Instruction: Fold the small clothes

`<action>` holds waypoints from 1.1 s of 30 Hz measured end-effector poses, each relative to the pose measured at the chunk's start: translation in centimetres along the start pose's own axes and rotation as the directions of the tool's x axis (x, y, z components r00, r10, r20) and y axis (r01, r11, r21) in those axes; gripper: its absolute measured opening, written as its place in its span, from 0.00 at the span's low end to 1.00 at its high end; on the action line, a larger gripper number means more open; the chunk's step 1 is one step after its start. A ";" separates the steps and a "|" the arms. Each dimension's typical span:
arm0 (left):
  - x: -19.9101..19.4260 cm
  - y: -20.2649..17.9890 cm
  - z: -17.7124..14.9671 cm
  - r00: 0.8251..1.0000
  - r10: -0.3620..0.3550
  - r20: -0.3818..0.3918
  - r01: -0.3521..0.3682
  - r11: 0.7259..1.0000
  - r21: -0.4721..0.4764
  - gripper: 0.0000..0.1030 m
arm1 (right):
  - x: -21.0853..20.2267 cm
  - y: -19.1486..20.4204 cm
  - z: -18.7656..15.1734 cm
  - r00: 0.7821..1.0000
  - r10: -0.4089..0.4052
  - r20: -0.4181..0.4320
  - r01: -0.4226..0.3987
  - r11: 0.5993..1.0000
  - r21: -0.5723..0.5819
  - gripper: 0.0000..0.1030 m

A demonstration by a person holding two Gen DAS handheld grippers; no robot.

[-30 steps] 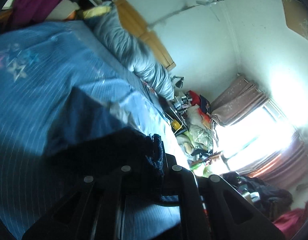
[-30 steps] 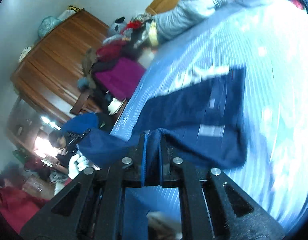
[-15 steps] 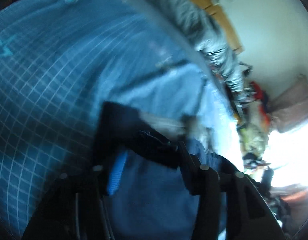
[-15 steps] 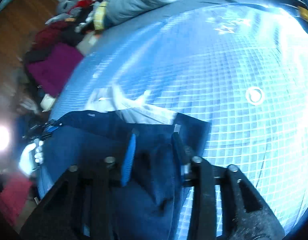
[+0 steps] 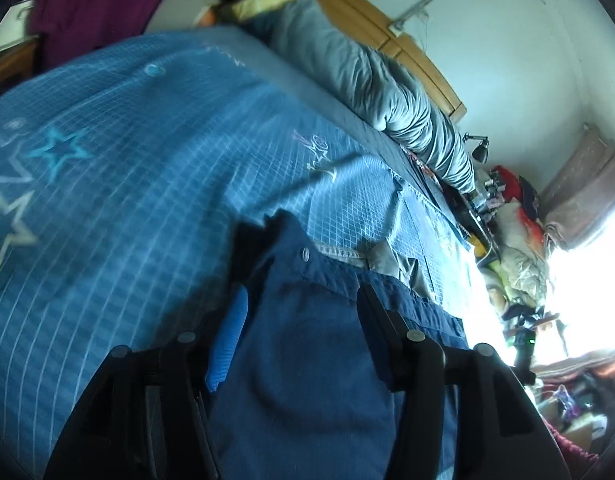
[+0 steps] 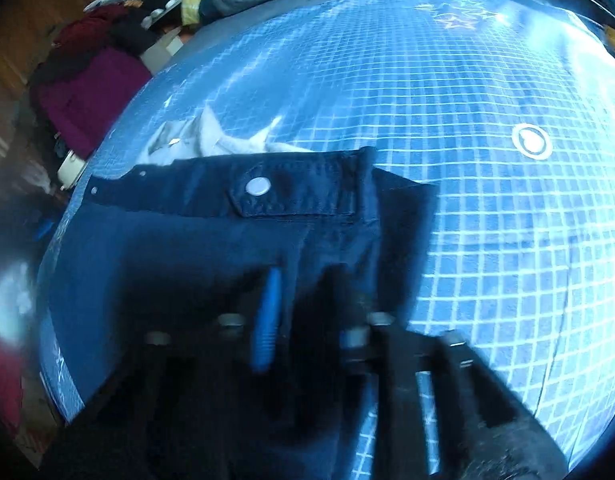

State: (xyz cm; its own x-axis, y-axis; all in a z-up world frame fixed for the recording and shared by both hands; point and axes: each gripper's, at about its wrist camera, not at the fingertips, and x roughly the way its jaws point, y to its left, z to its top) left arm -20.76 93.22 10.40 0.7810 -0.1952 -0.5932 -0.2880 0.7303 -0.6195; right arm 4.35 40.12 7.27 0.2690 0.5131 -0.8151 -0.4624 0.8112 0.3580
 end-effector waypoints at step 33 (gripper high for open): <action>-5.2 1.4 -18.0 0.998 -0.048 0.029 0.054 0.969 -0.242 0.62 | -7.8 5.2 -17.5 0.993 -0.072 0.089 0.066 0.996 0.066 0.57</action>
State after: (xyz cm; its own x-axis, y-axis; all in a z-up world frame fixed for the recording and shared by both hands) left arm -35.22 83.48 3.35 0.8096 -0.2112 -0.5476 -0.3712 0.5385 -0.7565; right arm -15.00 35.42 7.55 0.3754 0.4762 -0.7952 -0.3864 0.8602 0.3328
